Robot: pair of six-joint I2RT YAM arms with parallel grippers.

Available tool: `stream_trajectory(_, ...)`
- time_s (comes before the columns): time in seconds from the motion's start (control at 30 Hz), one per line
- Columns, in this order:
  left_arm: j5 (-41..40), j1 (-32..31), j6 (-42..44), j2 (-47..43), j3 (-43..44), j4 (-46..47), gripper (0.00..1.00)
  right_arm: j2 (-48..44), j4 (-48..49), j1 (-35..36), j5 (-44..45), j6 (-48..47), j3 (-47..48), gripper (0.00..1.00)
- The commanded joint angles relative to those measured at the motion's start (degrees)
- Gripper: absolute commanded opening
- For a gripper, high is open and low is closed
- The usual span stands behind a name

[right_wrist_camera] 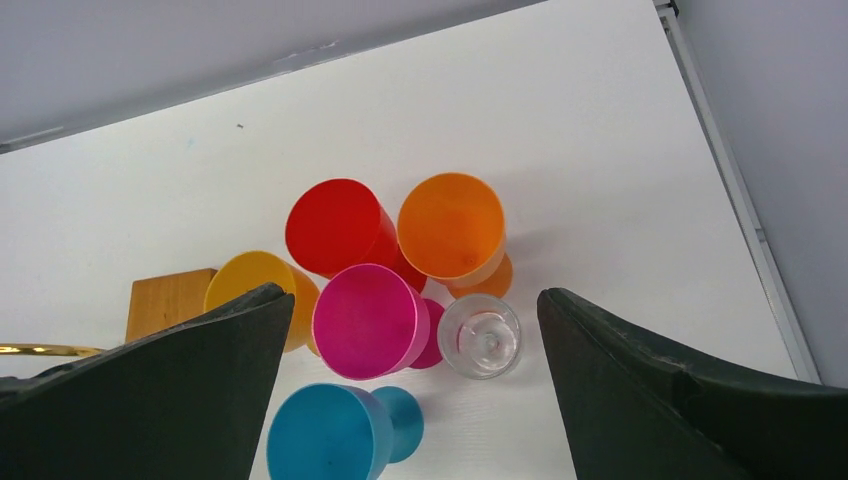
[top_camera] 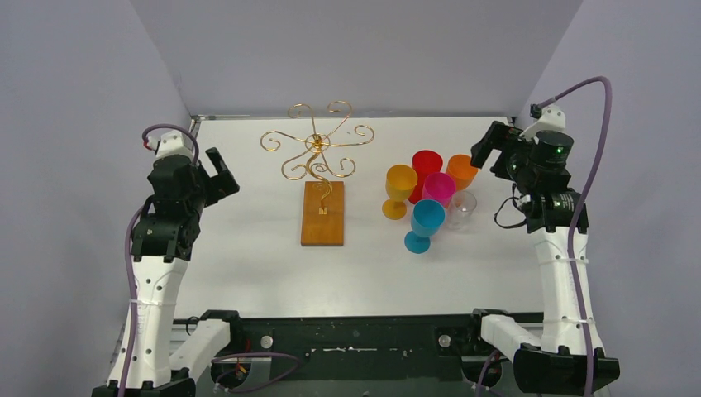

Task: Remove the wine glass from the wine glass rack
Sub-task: Reset both arms

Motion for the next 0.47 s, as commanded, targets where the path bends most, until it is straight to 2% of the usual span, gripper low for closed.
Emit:
stream_trajectory(0.0,-2.9,-0.3,-0.4,0.5,2.5,-3.5,0.97,-1.9,0.3,0.2,-2.3,-0.9,1.4,1.00)
stream_trajectory(0.13,-4.0,-0.3,-2.3,2.8,4.2,-6.3,0.97,-0.8,-1.2,0.2,-3.5,-0.6,2.6,1.00)
stream_trajectory(0.43,-3.4,-0.3,-1.1,1.2,3.8,-4.3,0.97,-0.5,-1.8,0.2,-4.3,-0.7,2.8,1.00)
